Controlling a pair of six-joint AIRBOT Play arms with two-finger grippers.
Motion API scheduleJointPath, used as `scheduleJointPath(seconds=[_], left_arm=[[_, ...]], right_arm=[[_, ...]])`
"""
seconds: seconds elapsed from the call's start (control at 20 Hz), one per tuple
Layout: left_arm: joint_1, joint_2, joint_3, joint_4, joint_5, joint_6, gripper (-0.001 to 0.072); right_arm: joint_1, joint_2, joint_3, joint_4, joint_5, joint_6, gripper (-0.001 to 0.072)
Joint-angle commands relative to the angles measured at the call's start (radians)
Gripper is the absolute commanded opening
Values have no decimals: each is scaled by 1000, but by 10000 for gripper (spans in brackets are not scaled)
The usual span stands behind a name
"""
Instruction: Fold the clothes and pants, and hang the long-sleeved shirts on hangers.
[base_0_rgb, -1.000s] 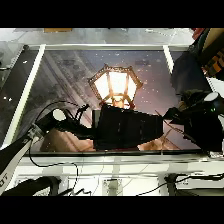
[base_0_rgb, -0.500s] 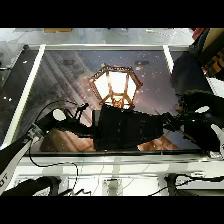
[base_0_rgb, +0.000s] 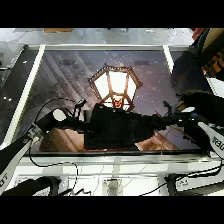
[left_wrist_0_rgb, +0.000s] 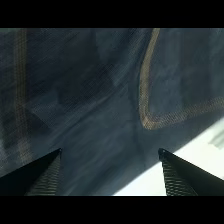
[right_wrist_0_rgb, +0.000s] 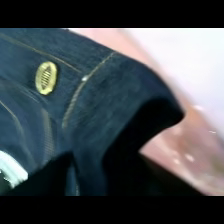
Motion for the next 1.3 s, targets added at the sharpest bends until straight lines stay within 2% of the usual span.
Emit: scheduleJointPath(seconds=[0.0,0.05,0.1,0.25,0.4,0.5,0.75,0.85,1.0,1.15,1.25], left_arm=[[1,0,1,71,51,0,690],[1,0,1,105,61,0,690],[1,1,6,153,70,0,690],[1,9,77,275,70,0,690],[1,45,216,364,70,0,690],[1,84,315,421,70,0,690],[1,226,431,460,101,0,690],[1,298,431,460,127,0,690],[1,390,431,460,175,0,690],[1,449,431,460,232,0,689],[1,468,431,460,262,0,689]], right_arm=[[145,-12,34,78,-21,-122,141],[177,-12,69,93,-25,-143,50],[201,-11,114,101,-24,-166,46],[224,26,296,101,-27,-150,34],[176,107,482,92,-70,-40,34],[111,179,598,16,-95,60,34],[-151,395,748,-378,-100,508,34],[-283,489,753,-499,-79,652,33],[-488,594,753,-630,44,805,34],[-665,625,753,-704,309,817,33],[-760,625,753,-761,411,848,34]])
